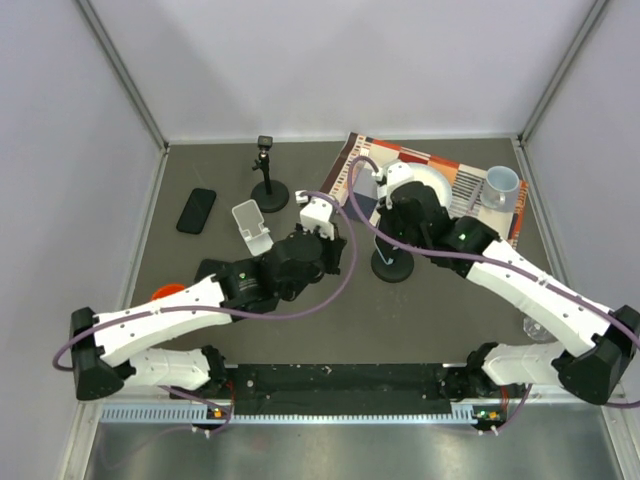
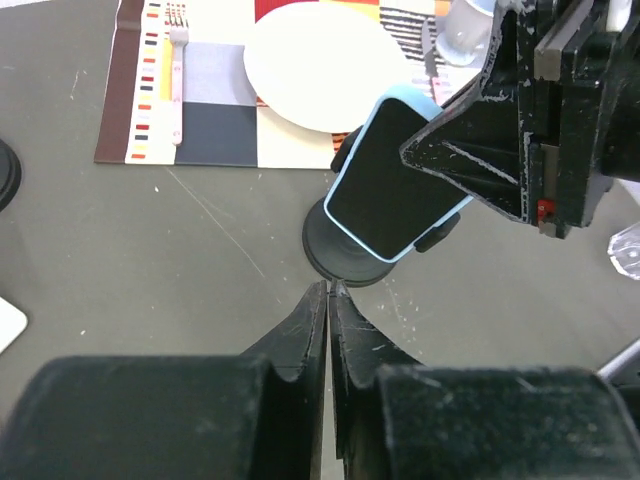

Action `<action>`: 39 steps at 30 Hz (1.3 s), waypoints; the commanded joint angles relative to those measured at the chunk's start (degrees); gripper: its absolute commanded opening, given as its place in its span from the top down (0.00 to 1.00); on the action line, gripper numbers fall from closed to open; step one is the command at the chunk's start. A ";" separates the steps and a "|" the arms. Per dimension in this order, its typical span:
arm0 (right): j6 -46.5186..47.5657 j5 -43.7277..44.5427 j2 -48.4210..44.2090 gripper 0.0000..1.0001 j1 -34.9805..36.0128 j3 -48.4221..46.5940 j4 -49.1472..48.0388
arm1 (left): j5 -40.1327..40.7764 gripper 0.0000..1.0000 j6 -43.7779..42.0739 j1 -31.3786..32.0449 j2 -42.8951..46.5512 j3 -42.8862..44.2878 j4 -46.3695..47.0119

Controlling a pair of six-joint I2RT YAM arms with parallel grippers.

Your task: Place the phone on the phone stand

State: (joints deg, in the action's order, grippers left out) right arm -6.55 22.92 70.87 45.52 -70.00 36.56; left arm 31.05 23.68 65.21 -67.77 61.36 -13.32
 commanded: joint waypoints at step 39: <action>18.41 -52.71 -7.41 0.98 -27.24 2.15 5.72 | -86.13 0.38 -11.11 -27.59 -32.07 10.53 36.07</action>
State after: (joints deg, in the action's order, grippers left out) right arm 9.54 -22.11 65.60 18.94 -67.37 44.42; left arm -43.51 14.59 37.45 -96.38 68.75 13.43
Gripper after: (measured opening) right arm 0.116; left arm 0.632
